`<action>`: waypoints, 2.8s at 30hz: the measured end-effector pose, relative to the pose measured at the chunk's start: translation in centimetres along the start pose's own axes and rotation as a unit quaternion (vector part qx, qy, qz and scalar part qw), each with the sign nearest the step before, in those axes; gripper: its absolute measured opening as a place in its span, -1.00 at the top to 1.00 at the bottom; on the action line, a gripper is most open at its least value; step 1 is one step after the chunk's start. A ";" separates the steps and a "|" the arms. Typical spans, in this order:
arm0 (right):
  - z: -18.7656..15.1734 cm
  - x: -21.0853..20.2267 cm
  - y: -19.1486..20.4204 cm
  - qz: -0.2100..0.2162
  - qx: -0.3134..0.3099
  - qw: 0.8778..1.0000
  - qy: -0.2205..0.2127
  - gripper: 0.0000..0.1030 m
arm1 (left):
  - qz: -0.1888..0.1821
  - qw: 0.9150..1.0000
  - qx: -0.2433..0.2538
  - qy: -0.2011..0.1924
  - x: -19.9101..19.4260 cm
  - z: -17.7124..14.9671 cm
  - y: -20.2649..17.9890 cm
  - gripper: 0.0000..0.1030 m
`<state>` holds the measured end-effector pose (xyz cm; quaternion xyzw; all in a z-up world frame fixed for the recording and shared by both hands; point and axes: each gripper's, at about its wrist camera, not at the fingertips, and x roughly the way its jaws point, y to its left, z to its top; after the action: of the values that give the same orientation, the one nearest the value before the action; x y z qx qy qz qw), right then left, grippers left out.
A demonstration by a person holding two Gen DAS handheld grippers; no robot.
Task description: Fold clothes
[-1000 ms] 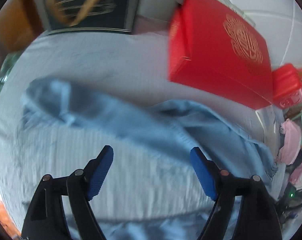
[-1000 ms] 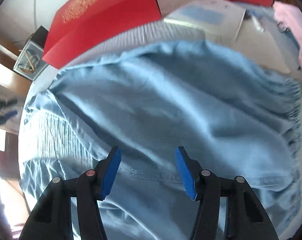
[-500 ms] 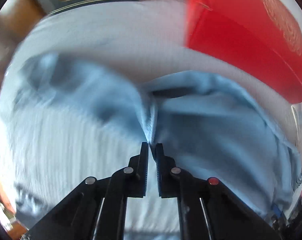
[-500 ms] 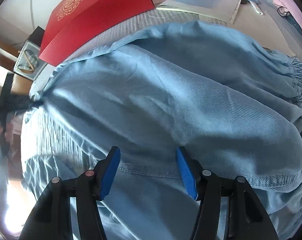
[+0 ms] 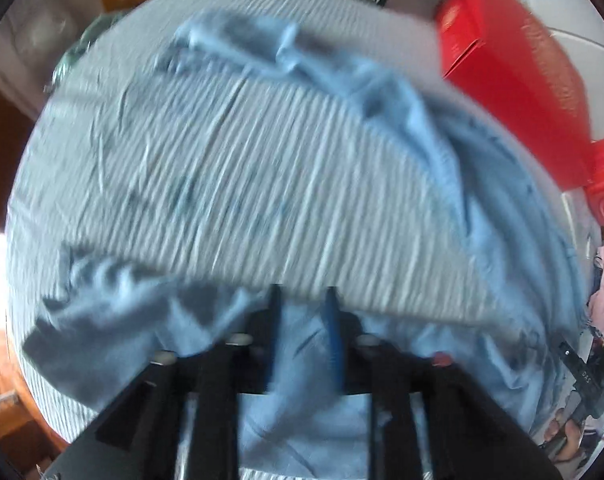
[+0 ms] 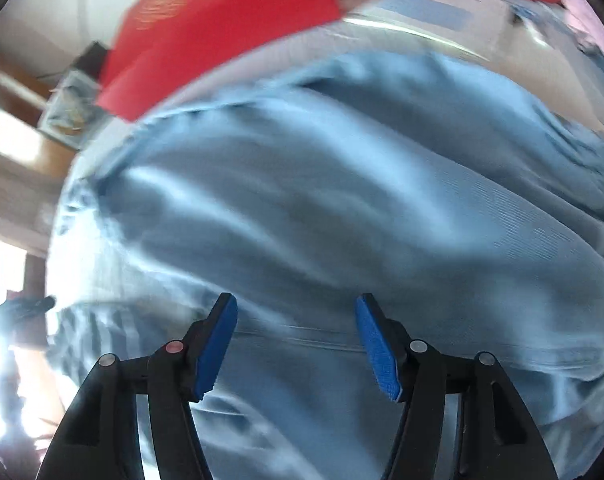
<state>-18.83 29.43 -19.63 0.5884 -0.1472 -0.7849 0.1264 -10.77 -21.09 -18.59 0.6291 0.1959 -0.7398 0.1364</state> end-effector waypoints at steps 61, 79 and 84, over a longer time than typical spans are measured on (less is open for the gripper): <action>3.5 -8.9 -17.3 -0.157 0.179 0.967 -0.093 -0.97 | 0.061 0.998 0.020 -0.011 6.4 13.6 4.6 0.08; 2.6 -9.9 -17.1 -0.205 0.167 0.960 -0.088 -0.68 | 0.006 0.993 -0.081 -0.084 -3.0 11.5 14.2 -0.77; -4.4 -14.6 -16.2 -0.179 0.212 0.954 -0.115 -0.68 | 0.042 0.996 -0.048 -0.069 -4.6 6.6 16.9 -0.78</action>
<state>-11.00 49.48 -13.94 0.5238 -0.2160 -0.8078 -0.1623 -8.23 -39.34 -15.17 0.5768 0.1942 -0.7650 0.2106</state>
